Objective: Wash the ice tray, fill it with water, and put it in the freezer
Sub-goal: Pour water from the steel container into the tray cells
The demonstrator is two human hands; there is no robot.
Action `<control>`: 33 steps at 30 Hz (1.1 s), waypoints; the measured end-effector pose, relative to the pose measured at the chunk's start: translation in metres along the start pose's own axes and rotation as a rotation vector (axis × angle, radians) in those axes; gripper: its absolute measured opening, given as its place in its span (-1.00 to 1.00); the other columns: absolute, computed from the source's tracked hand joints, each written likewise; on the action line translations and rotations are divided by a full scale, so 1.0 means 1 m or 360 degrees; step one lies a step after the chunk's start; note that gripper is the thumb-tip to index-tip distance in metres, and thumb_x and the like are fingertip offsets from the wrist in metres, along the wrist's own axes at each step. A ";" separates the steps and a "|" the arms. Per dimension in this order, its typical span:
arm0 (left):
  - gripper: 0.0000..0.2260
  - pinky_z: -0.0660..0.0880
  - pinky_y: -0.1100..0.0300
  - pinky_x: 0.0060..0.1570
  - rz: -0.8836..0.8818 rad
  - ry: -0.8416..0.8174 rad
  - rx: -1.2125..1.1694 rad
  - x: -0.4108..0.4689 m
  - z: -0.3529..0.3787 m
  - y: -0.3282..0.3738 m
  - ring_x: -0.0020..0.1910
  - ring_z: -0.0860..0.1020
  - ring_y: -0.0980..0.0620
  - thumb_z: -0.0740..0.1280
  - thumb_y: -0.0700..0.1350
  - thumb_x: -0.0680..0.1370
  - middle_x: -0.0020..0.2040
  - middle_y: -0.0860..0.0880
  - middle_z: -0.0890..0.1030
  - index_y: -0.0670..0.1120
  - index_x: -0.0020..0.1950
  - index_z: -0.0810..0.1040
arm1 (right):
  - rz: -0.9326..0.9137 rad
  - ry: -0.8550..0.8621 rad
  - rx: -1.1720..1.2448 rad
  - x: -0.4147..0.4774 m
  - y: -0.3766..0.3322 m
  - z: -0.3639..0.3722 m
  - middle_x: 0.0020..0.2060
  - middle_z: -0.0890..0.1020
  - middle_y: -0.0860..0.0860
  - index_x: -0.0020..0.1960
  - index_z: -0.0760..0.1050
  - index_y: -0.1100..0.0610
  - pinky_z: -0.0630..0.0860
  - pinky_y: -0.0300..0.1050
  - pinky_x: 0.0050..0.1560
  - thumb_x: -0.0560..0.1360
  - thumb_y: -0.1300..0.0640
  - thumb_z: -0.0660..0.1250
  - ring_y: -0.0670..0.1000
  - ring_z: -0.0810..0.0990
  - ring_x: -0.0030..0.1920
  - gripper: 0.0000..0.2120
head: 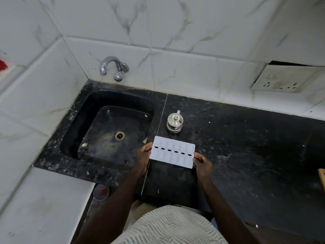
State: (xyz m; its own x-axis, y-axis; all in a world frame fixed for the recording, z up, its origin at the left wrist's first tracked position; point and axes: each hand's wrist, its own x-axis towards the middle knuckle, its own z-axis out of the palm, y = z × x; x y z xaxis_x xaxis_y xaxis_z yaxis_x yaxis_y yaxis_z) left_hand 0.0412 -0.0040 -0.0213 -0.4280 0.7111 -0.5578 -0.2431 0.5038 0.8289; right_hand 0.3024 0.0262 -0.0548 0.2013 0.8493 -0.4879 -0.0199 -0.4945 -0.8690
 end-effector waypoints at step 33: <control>-0.51 0.51 -0.03 0.39 -0.0002 0.0061 0.0010 -0.013 -0.006 -0.004 0.32 0.58 -0.08 0.20 -0.56 0.57 0.41 -0.25 0.56 -0.32 0.49 0.43 | -0.0116 -0.0044 -0.0140 0.004 -0.022 0.008 0.04 0.74 0.14 0.20 0.65 0.27 0.69 -0.14 -0.04 0.53 0.49 0.34 0.09 0.73 -0.03 -0.69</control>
State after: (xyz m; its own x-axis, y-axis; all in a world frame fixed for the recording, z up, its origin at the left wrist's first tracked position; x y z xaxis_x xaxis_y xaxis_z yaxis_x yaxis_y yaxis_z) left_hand 0.0422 -0.0185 -0.0168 -0.4608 0.6913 -0.5566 -0.2381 0.5079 0.8279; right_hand 0.2957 0.0418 -0.0382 0.1721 0.8877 -0.4271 0.0800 -0.4447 -0.8921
